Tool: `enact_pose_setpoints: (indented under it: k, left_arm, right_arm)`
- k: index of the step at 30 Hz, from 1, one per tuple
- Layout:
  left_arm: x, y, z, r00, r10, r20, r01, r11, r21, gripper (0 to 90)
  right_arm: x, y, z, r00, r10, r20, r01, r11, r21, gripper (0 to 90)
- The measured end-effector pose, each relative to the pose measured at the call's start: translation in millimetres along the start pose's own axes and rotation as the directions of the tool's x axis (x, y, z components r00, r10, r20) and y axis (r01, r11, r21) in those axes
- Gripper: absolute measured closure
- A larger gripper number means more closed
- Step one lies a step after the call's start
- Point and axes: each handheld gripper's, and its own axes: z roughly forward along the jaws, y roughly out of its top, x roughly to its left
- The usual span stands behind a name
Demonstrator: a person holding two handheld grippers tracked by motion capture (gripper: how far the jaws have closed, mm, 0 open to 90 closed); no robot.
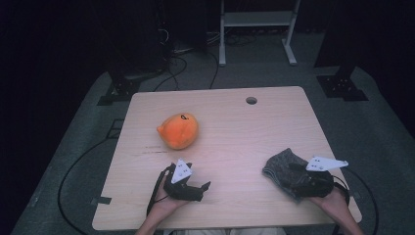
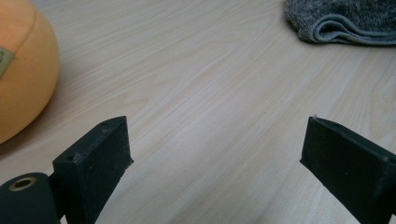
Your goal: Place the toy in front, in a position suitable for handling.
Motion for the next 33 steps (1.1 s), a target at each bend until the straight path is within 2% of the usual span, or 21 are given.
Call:
enact_pose_setpoints:
  k: [7, 13, 14, 23, 26, 27, 30, 31, 32, 33]
  left_arm:
    - [-0.5, 2.4, 2.3, 1.0000, -0.002, 0.005, 0.002, 1.0000, -0.008, 6.7]
    - [5.6, 8.7, -0.3, 0.9998, 0.016, -0.009, -0.016, 0.9995, -0.025, 6.3]
    - [10.1, 12.4, -2.2, 0.9998, 0.011, -0.014, -0.012, 0.9990, -0.043, 6.3]
    - [30.5, 26.3, -9.8, 0.9977, 0.017, -0.066, -0.023, 0.9963, -0.083, 6.3]
    - [43.5, 32.7, -14.5, 0.9944, 0.010, -0.105, -0.020, 0.9946, -0.101, 6.3]
    - [43.5, 32.7, -14.5, 0.9944, 0.010, -0.105, -0.020, 0.9946, -0.101, 6.2]
    - [57.8, 39.5, -17.0, 0.9899, -0.013, -0.141, -0.004, 0.9934, -0.114, 5.7]
    - [57.8, 39.5, -17.0, 0.9899, -0.013, -0.141, -0.004, 0.9934, -0.114, 5.7]
    - [65.7, 43.2, -18.6, 0.9860, -0.021, -0.165, 0.000, 0.9920, -0.127, 5.7]
    - [65.7, 43.2, -18.6, 0.9860, -0.021, -0.165, 0.000, 0.9920, -0.127, 5.6]
  right_arm:
    - [-1.6, -1.3, -1.2, 0.9999, 0.011, 0.003, -0.011, 1.000, 0.000, 24.3]
    - [-1.0, 0.1, -1.2, 0.9999, 0.016, 0.005, -0.016, 1.000, -0.006, 24.0]
    - [-0.6, 0.2, -0.7, 0.9999, 0.011, 0.005, -0.011, 1.000, -0.004, 24.0]
    - [-0.8, 1.2, 0.3, 0.9999, 0.014, 0.006, -0.014, 1.000, -0.002, 23.9]
    - [-0.9, 1.4, 0.6, 0.9999, 0.014, 0.005, -0.014, 1.000, 0.000, 23.9]
    - [-0.9, 1.4, 0.6, 0.9999, 0.014, 0.005, -0.014, 1.000, 0.000, 23.9]
    - [-0.9, 1.5, 0.8, 0.9999, 0.014, 0.002, -0.014, 1.000, 0.001, 23.9]
    - [-0.9, 1.5, 0.8, 0.9999, 0.014, 0.002, -0.014, 1.000, 0.001, 23.9]
    - [-0.9, 1.6, 1.2, 0.9999, 0.012, 0.001, -0.012, 1.000, 0.003, 23.9]
    - [-0.6, 1.7, 1.4, 0.9999, 0.013, 0.000, -0.013, 1.000, 0.003, 23.9]
